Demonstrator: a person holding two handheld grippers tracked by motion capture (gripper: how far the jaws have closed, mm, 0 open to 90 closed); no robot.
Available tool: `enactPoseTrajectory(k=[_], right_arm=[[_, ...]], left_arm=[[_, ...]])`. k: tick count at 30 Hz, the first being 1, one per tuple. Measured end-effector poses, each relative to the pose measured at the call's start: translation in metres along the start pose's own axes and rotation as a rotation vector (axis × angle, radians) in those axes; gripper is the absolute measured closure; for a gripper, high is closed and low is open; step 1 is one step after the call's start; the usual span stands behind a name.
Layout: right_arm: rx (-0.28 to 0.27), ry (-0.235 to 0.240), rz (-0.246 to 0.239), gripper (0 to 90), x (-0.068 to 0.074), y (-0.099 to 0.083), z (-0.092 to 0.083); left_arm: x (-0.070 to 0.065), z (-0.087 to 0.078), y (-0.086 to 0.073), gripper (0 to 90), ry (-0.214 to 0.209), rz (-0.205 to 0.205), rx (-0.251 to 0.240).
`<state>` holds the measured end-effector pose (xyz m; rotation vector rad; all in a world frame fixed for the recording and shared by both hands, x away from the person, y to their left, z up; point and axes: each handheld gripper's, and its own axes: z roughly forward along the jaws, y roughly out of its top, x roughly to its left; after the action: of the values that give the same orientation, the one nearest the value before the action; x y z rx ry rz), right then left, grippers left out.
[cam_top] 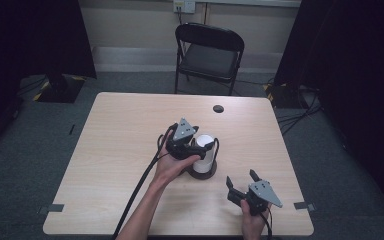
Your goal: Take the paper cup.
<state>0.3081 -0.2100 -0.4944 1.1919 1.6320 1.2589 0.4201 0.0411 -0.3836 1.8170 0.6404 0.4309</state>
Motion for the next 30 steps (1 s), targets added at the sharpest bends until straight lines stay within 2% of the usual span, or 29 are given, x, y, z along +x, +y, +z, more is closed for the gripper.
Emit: enactPoseTrajectory(k=[3, 6, 11, 15, 17, 20, 22, 30], right_arm=[[0.003, 0.000, -0.002, 13.4, 0.000, 0.000, 0.000], [-0.001, -0.002, -0.001, 13.5, 0.000, 0.000, 0.000], [-0.002, 0.000, -0.002, 13.5, 0.000, 0.000, 0.000], [-0.003, 0.002, -0.002, 13.5, 0.000, 0.000, 0.000], [-0.001, 0.001, -0.002, 13.6, 0.000, 0.000, 0.000], [-0.001, 0.001, -0.003, 13.6, 0.000, 0.000, 0.000], [0.000, 0.002, -0.004, 13.6, 0.000, 0.000, 0.000], [0.000, 0.001, -0.002, 13.6, 0.000, 0.000, 0.000]], left_arm=[[-0.001, 0.005, -0.002, 23.6, -0.005, 0.007, 0.020], [-0.001, 0.009, -0.004, 23.5, 0.007, 0.020, 0.038], [0.003, 0.014, -0.007, 27.8, -0.007, 0.014, 0.043], [0.005, 0.019, -0.006, 29.1, -0.015, 0.025, 0.073], [0.004, 0.019, -0.006, 29.5, -0.007, 0.029, 0.074], [0.004, 0.020, -0.006, 31.2, -0.022, 0.036, 0.072], [0.003, 0.020, -0.004, 35.3, -0.019, 0.038, 0.072], [0.003, 0.018, -0.003, 36.0, -0.024, 0.037, 0.062]])
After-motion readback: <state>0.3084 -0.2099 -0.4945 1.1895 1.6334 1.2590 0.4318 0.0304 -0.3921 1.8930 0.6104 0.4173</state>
